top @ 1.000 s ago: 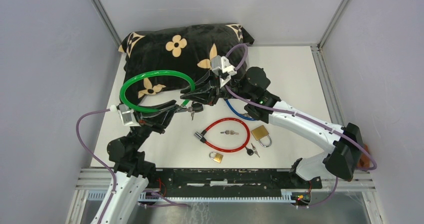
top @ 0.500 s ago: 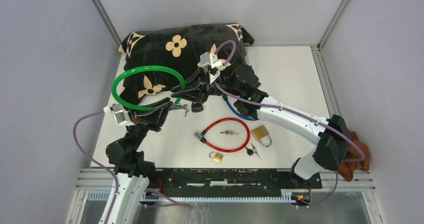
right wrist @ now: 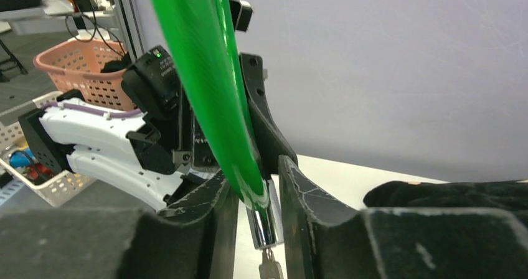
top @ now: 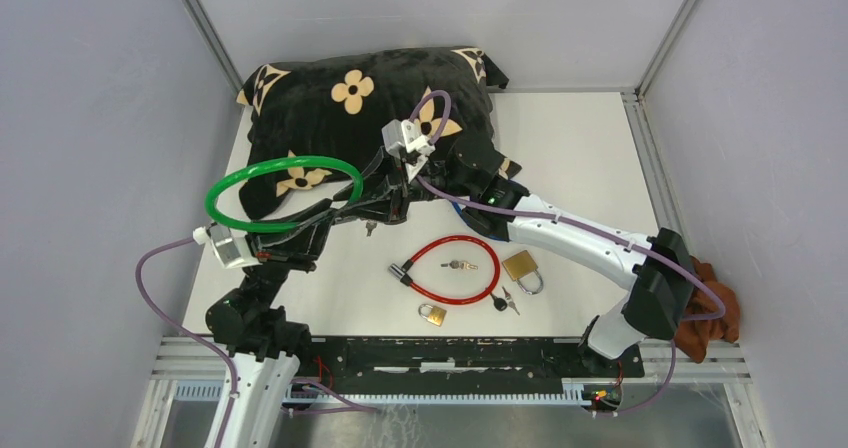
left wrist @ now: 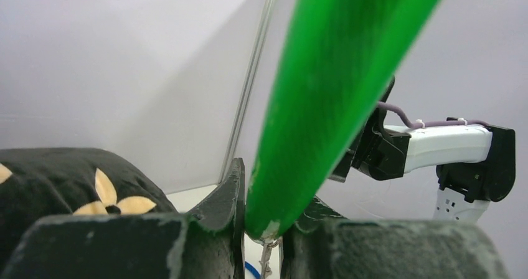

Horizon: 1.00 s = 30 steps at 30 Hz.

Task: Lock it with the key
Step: Lock the lock.

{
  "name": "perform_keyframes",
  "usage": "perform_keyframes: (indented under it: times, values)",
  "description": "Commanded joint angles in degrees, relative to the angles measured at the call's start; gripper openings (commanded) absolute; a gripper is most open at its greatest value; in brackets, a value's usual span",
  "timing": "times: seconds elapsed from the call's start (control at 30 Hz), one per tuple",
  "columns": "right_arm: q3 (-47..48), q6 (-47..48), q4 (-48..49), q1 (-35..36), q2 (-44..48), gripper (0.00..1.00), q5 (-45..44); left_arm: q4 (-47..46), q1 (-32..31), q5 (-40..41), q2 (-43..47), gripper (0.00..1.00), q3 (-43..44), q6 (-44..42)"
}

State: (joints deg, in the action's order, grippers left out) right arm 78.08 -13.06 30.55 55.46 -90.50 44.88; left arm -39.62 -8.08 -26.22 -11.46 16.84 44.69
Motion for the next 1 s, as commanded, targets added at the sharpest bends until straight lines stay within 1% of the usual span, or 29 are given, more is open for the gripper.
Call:
perform_keyframes:
  times: [0.0, 0.17, 0.27, 0.3, 0.4, 0.47, 0.53, 0.63, 0.77, 0.83, 0.97]
  values:
    - [2.09, 5.59, -3.17, 0.00, 2.61, 0.37, 1.83, -6.00, 0.75, -1.06, 1.02, 0.02, 1.13, -2.36]
    - [1.30, 8.18, -4.75, -0.10, 4.03, 0.54, 4.01, -5.50, 0.86, -1.25, 0.83, 0.02, 1.48, -1.45]
    - [1.54, 11.32, -9.15, -0.20, 4.52, 0.63, 4.69, -5.35, 0.87, -1.16, 0.68, 0.02, 1.74, -1.32]
    - [1.48, 12.21, -10.74, -0.46, 4.88, 0.65, 4.54, -4.99, 0.82, -1.05, 0.70, 0.02, 1.90, -1.16]
    - [-0.63, 12.57, -13.21, -1.60, 6.65, 0.66, 3.47, -3.83, 0.82, -0.29, 0.70, 0.02, 2.26, -0.61]
    - [-3.10, 14.15, -14.14, -2.32, 8.07, 0.66, 2.19, -3.56, 0.95, -0.15, 0.81, 0.02, 2.32, -0.48]
    - [-4.56, 14.63, -14.85, -2.46, 8.50, 0.63, 0.30, -3.46, 1.01, -0.15, 0.74, 0.02, 2.32, -0.36]
    - [-4.28, 14.18, -15.07, -2.39, 7.26, 0.52, 0.84, -3.45, 1.13, -0.06, 0.51, 0.02, 2.32, 0.02]
    - [-5.05, 14.42, -14.74, -2.43, 7.12, 0.42, 0.33, -3.05, 1.33, 0.14, 0.48, 0.02, 2.73, 0.24]
    - [-5.55, 14.78, -14.66, -2.29, 7.13, 0.42, -0.42, -2.65, 1.45, 0.64, 0.40, 0.02, 2.77, 0.71]
    - [-6.08, 15.11, -14.49, -2.13, 6.68, 0.44, -1.33, -2.45, 1.57, 0.91, 0.07, 0.02, 2.75, 1.40]
